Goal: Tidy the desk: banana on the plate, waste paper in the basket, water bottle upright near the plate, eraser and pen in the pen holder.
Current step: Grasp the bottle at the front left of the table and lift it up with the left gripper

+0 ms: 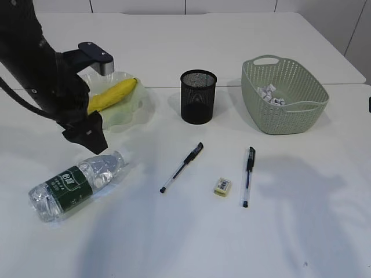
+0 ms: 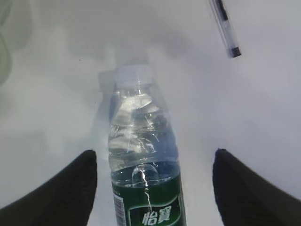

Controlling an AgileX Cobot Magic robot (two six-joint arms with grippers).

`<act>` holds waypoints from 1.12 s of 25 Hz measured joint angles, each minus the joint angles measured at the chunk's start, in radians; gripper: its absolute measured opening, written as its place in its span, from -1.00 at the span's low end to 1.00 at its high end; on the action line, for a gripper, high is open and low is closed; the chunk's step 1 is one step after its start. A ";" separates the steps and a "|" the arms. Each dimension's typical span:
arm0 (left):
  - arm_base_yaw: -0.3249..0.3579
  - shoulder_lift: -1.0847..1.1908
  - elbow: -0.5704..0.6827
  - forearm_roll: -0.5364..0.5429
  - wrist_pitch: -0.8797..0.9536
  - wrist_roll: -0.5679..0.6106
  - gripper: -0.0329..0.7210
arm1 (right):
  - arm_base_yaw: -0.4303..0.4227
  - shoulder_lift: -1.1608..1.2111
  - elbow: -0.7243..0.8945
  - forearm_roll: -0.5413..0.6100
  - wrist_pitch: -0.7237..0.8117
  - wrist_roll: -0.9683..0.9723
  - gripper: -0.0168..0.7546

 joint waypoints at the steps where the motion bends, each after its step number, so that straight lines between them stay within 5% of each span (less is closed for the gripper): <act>1: 0.000 0.013 0.000 0.002 0.000 -0.003 0.54 | 0.000 0.000 0.000 0.000 0.000 0.000 -0.17; 28: -0.070 0.239 -0.144 0.138 0.067 -0.114 0.55 | 0.000 0.000 0.000 0.002 0.002 0.000 -0.17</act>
